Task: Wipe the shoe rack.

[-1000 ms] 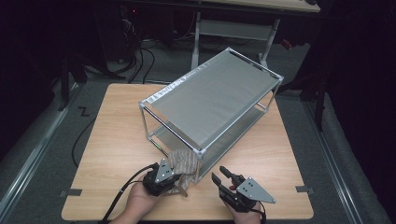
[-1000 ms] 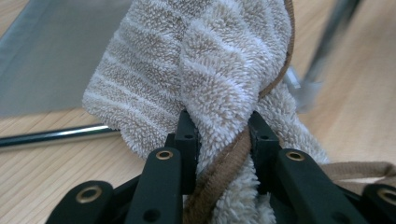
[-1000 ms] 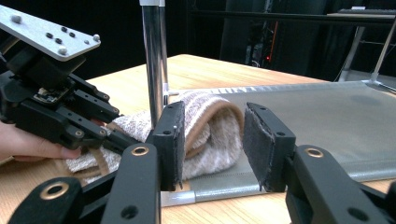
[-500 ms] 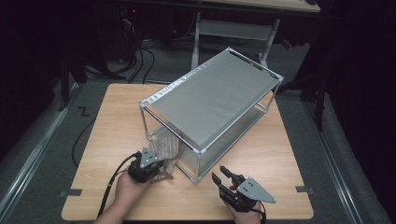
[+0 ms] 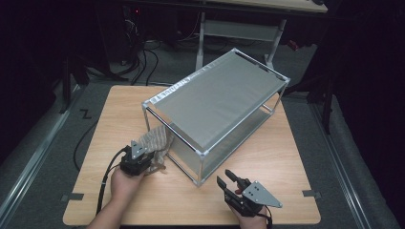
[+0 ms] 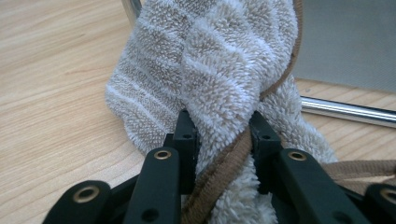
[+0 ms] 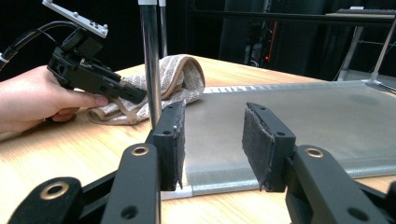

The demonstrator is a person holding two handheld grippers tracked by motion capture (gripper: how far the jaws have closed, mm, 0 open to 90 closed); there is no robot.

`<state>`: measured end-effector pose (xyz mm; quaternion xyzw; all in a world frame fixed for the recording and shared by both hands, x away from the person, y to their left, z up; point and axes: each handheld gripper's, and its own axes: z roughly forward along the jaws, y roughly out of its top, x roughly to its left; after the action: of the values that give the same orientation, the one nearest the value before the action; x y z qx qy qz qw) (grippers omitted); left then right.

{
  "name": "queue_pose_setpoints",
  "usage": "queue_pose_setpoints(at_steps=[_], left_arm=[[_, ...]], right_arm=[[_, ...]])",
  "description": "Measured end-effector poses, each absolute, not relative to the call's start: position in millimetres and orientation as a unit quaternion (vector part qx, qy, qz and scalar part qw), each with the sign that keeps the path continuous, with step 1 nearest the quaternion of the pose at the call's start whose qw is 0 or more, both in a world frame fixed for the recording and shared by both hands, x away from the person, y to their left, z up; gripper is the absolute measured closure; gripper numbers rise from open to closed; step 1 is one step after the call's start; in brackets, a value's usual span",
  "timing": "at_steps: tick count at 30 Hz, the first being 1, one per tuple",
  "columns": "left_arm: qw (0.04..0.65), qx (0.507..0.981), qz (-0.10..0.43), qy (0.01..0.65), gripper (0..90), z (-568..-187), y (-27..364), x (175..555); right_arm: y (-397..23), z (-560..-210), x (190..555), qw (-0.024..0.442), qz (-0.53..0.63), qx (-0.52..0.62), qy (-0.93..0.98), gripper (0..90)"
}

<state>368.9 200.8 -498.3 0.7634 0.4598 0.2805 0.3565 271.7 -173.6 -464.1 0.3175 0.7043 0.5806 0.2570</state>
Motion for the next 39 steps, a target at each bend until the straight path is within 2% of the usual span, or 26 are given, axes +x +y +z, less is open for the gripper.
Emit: queue_pose_setpoints(at_steps=[5,15,18,22,27,32,39], left_arm=[[0.366,0.781,0.261,0.434,70.2,-497,186,358],[0.394,0.829,0.212,0.336,70.1,-494,128,317],[0.412,0.827,0.192,0.330,69.9,-493,113,306],[0.405,0.833,0.199,0.320,70.0,-496,106,304],[0.392,0.833,0.208,0.330,70.1,-497,117,310],[0.381,0.820,0.222,0.365,70.1,-496,144,320],[0.364,0.780,0.251,0.443,70.1,-500,207,335]], right_arm=[[-174,-464,272,0.257,0.581,0.319,0.703,59.5],[-173,-464,271,0.256,0.580,0.315,0.706,59.5],[-173,-464,271,0.256,0.581,0.316,0.705,59.5],[-173,-464,272,0.254,0.582,0.320,0.703,59.5],[-173,-464,271,0.252,0.583,0.320,0.703,59.6],[-173,-464,271,0.250,0.585,0.320,0.702,59.7],[-173,-465,272,0.249,0.584,0.321,0.702,59.7]])
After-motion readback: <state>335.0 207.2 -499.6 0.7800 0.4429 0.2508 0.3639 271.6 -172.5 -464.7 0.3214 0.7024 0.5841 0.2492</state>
